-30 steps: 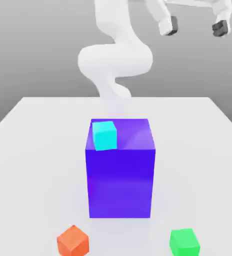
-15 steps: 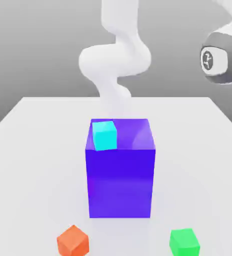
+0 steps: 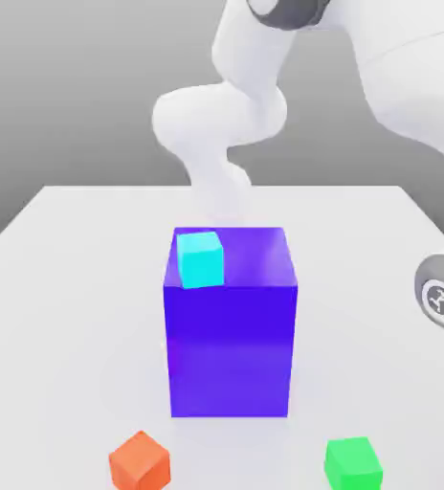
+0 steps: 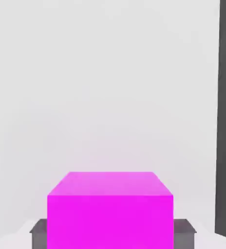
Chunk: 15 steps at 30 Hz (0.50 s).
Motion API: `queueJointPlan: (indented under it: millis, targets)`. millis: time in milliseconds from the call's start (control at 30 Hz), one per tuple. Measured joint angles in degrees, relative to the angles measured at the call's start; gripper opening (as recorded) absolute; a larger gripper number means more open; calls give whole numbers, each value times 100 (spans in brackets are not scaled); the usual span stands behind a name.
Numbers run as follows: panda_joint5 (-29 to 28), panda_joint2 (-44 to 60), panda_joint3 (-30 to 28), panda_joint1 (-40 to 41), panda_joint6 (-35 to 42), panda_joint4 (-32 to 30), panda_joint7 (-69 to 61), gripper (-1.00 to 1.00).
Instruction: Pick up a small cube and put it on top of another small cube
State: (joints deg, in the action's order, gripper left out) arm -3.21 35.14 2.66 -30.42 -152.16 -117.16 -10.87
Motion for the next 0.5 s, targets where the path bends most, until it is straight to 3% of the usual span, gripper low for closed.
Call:
queueJointPlan:
  millis: [200,500]
  targets:
    - [63,-683,20,44,488,-194,-54,-100]
    - [419,-2177,-514,910,389,-1780,-477,-100]
